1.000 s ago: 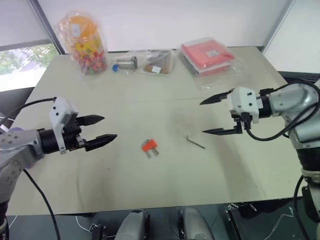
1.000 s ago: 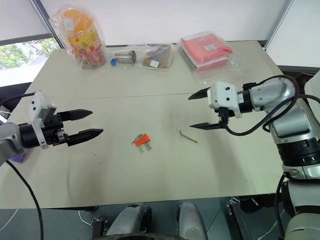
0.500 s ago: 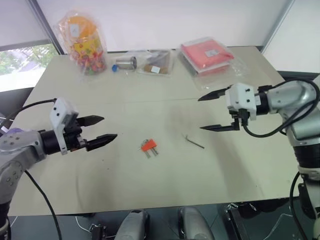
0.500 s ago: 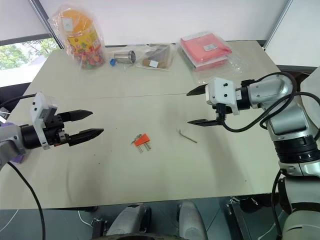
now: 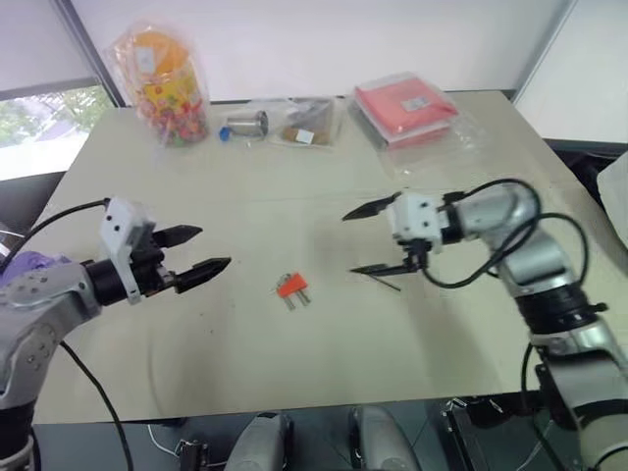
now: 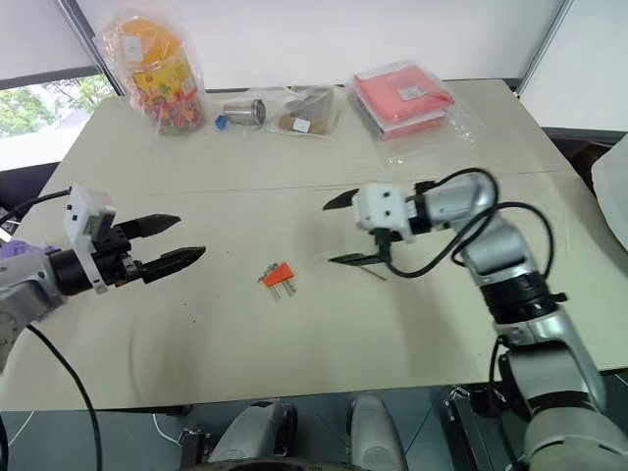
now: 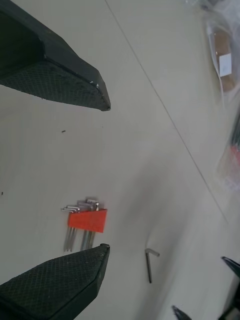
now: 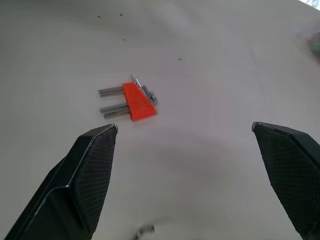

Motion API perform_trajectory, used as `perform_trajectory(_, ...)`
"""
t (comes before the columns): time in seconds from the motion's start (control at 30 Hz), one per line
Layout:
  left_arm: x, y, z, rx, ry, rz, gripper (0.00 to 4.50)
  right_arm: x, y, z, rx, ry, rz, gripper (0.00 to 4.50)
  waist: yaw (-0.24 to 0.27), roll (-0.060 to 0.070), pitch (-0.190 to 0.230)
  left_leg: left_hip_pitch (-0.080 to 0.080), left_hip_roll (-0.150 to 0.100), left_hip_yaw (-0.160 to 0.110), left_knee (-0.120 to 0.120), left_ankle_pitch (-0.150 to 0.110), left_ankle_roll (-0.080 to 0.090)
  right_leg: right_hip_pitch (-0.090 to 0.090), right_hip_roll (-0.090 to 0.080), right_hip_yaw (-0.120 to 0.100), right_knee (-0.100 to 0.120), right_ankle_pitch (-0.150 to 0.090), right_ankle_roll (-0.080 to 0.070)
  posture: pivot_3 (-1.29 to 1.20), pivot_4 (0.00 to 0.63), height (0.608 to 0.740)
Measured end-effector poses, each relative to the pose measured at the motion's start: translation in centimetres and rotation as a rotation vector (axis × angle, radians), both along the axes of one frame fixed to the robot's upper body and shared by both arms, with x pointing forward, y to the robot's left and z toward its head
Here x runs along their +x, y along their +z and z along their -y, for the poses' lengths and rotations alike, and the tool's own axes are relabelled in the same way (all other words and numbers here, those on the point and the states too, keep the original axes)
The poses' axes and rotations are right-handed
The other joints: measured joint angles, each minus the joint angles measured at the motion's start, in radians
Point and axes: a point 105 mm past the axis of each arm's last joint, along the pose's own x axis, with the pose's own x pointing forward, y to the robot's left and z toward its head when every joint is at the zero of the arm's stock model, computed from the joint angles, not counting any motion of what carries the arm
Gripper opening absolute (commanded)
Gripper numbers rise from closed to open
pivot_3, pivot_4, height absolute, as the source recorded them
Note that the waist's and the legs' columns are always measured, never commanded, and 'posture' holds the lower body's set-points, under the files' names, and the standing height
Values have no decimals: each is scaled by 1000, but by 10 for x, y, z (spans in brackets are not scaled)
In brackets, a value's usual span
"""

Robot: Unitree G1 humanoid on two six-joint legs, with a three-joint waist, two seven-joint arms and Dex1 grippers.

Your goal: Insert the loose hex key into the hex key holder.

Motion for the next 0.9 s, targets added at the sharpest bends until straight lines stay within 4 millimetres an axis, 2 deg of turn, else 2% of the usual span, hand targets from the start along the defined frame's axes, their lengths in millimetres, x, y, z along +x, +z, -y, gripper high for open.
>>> perform_trajectory(0.2, 0, -10, -3, 38, 87, 31, 4444, 16, -34, -23, -30, 27, 20, 4500, -1, 0, 0, 0, 0, 0, 0, 1, -2, 0, 0, 0, 0, 0, 0, 0, 150, 740)
perform_trajectory(0.43, -6, -18, -1, 43, 134, 39, 4444, 18, -67, -44, -40, 75, -12, 4500, -3, 0, 0, 0, 0, 0, 0, 1, -2, 0, 1, 0, 1, 0, 0, 0, 150, 740)
perform_trajectory(0.63, -9, -23, -1, 40, 152, 30, 4444, 18, -74, -53, -33, 98, -8, 4500, -4, 0, 0, 1, 0, 0, 0, 1, -2, 0, 1, 0, 1, 0, 0, 0, 150, 740)
perform_trajectory(0.9, -10, -19, -2, 43, 167, 48, 4444, 18, -77, -59, -37, 123, 28, 4500, -5, 0, 0, 1, 0, 0, 0, 1, -3, 0, 2, 0, 1, 0, 0, 0, 150, 740)
